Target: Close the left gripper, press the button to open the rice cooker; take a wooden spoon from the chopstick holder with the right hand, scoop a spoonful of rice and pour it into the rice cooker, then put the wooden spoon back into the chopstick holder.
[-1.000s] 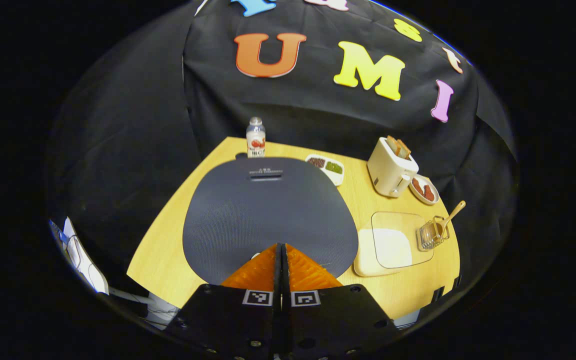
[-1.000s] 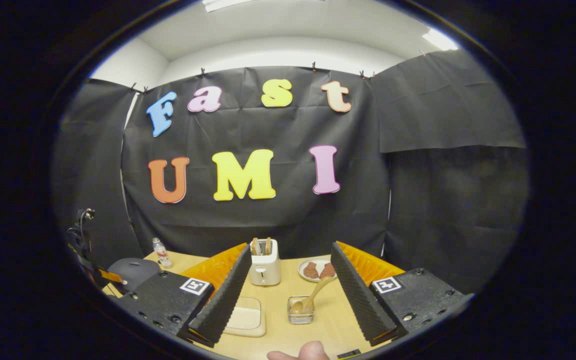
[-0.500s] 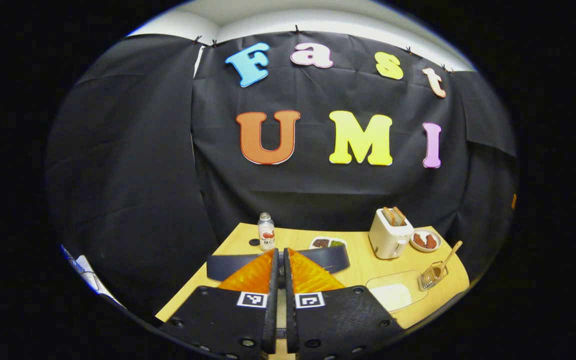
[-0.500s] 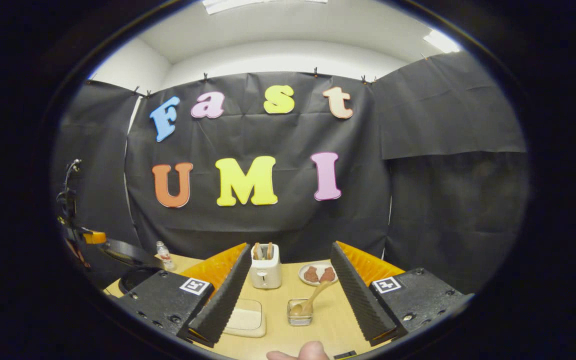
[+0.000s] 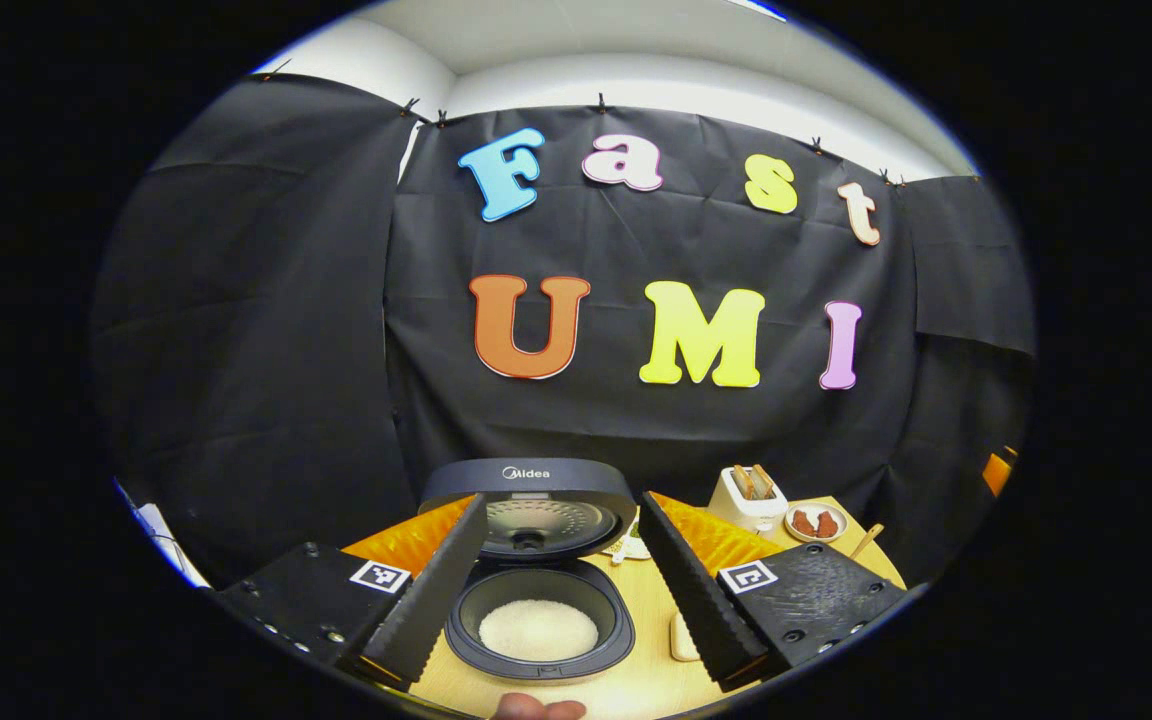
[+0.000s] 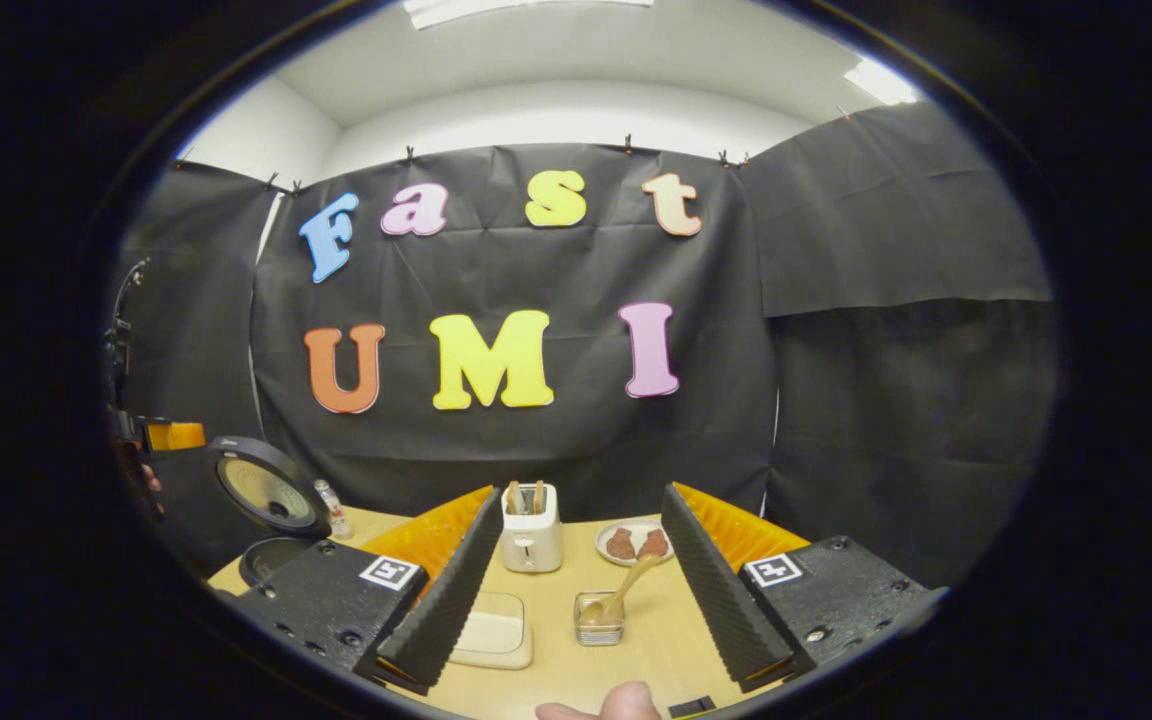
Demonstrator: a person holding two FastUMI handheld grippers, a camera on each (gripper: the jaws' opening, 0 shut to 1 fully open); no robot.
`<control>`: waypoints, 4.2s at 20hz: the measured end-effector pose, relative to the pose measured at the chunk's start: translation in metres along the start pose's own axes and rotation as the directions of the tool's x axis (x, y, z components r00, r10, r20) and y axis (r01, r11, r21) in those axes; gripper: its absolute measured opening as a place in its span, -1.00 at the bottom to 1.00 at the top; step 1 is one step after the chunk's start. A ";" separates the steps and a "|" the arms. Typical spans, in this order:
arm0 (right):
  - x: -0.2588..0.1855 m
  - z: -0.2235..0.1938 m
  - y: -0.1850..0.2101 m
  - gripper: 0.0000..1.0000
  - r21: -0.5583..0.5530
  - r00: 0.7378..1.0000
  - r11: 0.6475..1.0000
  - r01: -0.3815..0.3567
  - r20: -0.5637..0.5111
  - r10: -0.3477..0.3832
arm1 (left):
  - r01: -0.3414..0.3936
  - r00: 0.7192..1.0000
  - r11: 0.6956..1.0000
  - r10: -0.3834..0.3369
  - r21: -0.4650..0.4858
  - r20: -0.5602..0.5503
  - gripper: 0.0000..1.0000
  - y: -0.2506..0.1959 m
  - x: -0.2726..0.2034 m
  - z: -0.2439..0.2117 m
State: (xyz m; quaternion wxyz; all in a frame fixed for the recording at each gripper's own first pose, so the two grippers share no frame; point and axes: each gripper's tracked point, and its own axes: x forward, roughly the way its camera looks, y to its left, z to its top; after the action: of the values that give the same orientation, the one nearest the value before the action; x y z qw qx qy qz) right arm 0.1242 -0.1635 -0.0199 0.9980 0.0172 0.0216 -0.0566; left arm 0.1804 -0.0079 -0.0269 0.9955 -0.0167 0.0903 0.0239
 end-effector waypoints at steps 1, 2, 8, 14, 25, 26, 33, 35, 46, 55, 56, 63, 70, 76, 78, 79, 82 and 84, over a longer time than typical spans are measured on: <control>-0.002 -0.002 -0.002 0.99 0.000 1.000 1.000 0.003 -0.005 -0.003 | -0.008 1.000 1.000 0.008 0.004 0.007 0.75 -0.002 -0.005 0.000; -0.003 -0.005 -0.003 0.99 0.000 1.000 1.000 0.005 -0.014 -0.005 | -0.007 1.000 1.000 0.007 0.012 0.010 0.91 -0.004 -0.009 -0.001; -0.006 -0.027 -0.015 1.00 -0.010 0.998 1.000 0.006 -0.070 -0.007 | 0.014 0.997 1.000 -0.015 0.018 0.071 0.89 -0.034 -0.041 0.003; 0.010 -0.049 -0.022 1.00 -0.011 0.993 1.000 -0.003 -0.116 0.002 | 0.050 0.994 0.998 -0.054 0.044 0.091 0.89 -0.061 -0.054 -0.001; 0.106 -0.128 -0.045 1.00 0.044 0.973 0.997 -0.057 -0.223 0.065 | 0.011 0.999 0.999 -0.013 0.031 0.052 0.89 -0.083 -0.039 -0.002; 0.118 -0.141 -0.048 1.00 0.057 0.967 0.997 -0.058 -0.245 0.070 | 0.006 0.999 1.000 -0.007 0.028 0.042 0.89 -0.084 -0.036 -0.003; 0.191 -0.230 -0.062 0.93 0.169 0.916 0.985 -0.037 -0.389 0.101 | -0.049 0.999 0.999 0.049 -0.005 0.023 0.89 -0.092 -0.018 0.001; 0.209 -0.255 -0.065 0.99 0.199 0.893 0.980 -0.014 -0.439 0.102 | -0.076 0.997 0.997 0.076 0.000 0.011 0.89 -0.090 -0.015 -0.003; 0.250 -0.307 -0.061 -0.04 0.287 0.832 0.958 -0.019 -0.527 0.174 | -0.155 0.987 0.988 0.155 0.006 -0.037 0.89 -0.091 -0.014 -0.014; 0.234 -0.298 -0.057 -0.74 0.369 0.816 0.930 0.006 -0.540 0.209 | -0.149 0.988 0.989 0.149 0.005 -0.033 0.90 -0.092 -0.017 -0.013; 0.232 -0.297 -0.057 -0.77 0.366 0.817 0.931 0.011 -0.540 0.202 | -0.139 0.990 0.990 0.140 0.004 -0.035 0.90 -0.093 -0.017 -0.014; 0.238 -0.299 -0.057 -0.77 0.314 0.824 0.948 0.046 -0.549 0.141 | -0.110 0.994 0.994 0.110 -0.004 -0.020 0.89 -0.074 -0.030 -0.012; 0.243 -0.281 -0.052 -0.70 0.233 0.848 0.972 0.035 -0.521 0.094 | -0.130 0.992 0.992 0.129 -0.008 -0.013 0.89 -0.044 -0.048 -0.012; 0.227 -0.229 -0.043 -0.78 0.202 0.888 0.979 0.012 -0.453 0.083 | -0.124 0.992 0.992 0.124 -0.031 0.004 0.89 -0.032 -0.057 -0.010; 0.219 -0.204 -0.042 -0.81 0.200 0.902 0.980 0.019 -0.425 0.070 | -0.105 0.994 0.994 0.106 -0.029 0.016 0.89 -0.032 -0.058 -0.008; 0.214 -0.189 -0.041 -0.82 0.192 0.910 0.981 0.021 -0.409 0.061 | -0.096 0.995 0.995 0.096 -0.019 0.021 0.89 -0.031 -0.058 -0.008; 0.200 -0.150 -0.025 -0.81 0.169 0.932 0.985 0.013 -0.360 0.050 | -0.073 0.997 0.997 0.073 0.002 0.034 0.89 -0.026 -0.057 -0.007; 0.188 -0.132 -0.003 -0.81 0.161 0.940 0.987 -0.007 -0.336 0.062 | -0.062 0.997 0.998 0.062 -0.007 0.043 0.89 -0.018 -0.059 -0.005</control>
State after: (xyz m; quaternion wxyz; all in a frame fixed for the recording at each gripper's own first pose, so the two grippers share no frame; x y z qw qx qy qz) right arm 0.3050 -0.1823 -0.1600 0.9756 0.1060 0.1885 -0.0368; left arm 0.1227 -0.0287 -0.0211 0.9959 -0.0163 0.0692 0.0552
